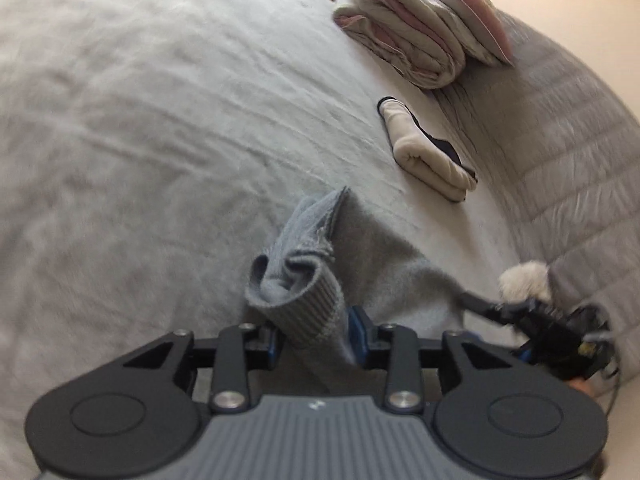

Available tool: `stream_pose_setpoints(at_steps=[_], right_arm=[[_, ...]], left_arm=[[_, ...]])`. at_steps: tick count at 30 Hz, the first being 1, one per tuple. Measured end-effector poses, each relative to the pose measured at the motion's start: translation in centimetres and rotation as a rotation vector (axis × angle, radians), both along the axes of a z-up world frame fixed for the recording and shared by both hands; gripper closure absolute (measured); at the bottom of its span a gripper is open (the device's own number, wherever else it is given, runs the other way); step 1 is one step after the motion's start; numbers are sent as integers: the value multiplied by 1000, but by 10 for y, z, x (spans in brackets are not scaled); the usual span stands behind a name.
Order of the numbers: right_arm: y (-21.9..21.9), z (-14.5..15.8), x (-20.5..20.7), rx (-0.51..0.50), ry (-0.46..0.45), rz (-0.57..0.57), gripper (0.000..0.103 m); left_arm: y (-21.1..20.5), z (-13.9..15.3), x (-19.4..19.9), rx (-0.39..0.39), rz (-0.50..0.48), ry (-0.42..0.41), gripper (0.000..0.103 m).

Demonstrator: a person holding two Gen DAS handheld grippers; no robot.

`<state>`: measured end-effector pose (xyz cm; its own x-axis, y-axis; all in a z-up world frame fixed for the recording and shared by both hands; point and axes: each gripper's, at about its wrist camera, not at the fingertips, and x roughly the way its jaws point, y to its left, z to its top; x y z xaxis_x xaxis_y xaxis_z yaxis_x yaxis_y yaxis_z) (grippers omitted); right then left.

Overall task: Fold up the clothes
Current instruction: 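Carry the held sweater with both grippers to the folded cream garment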

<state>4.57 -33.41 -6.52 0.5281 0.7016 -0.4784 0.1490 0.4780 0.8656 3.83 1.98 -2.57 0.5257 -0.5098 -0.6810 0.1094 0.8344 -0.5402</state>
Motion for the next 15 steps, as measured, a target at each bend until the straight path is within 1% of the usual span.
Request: stream_pose_setpoints(at_steps=[2,6,8,10,13,15], right_arm=[[0,5,-3,-14,-16,-3,46],[11,5,-4,-56,-20,22,45],[13,5,-2,-74,-17,37,45],[17,5,-2,-91,-19,49,44],[20,5,0,-118,-26,63,44],[23,5,0,-133,-29,71,44]], left_arm=[[-1,6,2,44,-24,-38,67],[0,19,10,109,-33,-139,63],[0,24,16,110,-52,-176,60],[-2,24,24,109,-79,-193,57],[-9,21,36,114,-92,-199,57],[-13,18,39,107,-87,-221,61]])
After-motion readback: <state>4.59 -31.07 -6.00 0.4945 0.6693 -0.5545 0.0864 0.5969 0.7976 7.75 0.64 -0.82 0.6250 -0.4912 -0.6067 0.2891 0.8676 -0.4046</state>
